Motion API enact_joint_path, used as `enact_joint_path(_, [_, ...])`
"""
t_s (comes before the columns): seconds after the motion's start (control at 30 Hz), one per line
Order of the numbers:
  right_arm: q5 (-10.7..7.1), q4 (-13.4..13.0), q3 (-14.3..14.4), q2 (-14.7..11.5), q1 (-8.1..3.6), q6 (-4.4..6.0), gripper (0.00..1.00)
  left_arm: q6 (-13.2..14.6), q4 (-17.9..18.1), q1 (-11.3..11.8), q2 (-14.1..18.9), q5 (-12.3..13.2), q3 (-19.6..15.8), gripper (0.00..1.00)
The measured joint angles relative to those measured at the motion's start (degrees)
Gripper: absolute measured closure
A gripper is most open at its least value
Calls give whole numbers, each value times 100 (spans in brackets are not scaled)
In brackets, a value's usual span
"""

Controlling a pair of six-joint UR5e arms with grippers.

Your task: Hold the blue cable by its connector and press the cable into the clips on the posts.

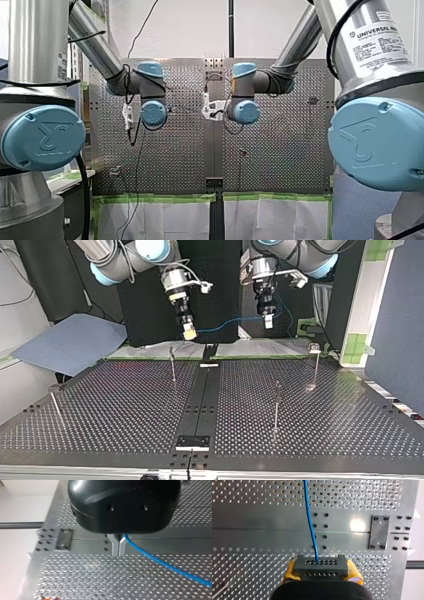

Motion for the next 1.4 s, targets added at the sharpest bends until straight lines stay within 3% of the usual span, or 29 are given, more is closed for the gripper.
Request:
enact_joint_path(0.23, [35,354,-371,7,121,-27,100,-9,-389,37,330,-22,297,100])
enact_joint_path(0.53, [72,447,-625,169,200,-16,100,-10,-901,206,390,-31,498,100])
enact_joint_path(0.7, [144,591,-844,325,292,-16,100,-101,-1003,393,391,21,568,100])
enact_joint_path(0.93, [183,881,-1239,395,395,-3,100,-164,-1046,780,387,311,586,100])
enact_joint_path(1.23, [203,1103,-1689,408,390,18,100,-265,-1209,949,381,360,875,100])
enact_joint_path(1.4, [203,1183,-1836,417,354,82,100,-297,-1355,990,367,413,1101,100])
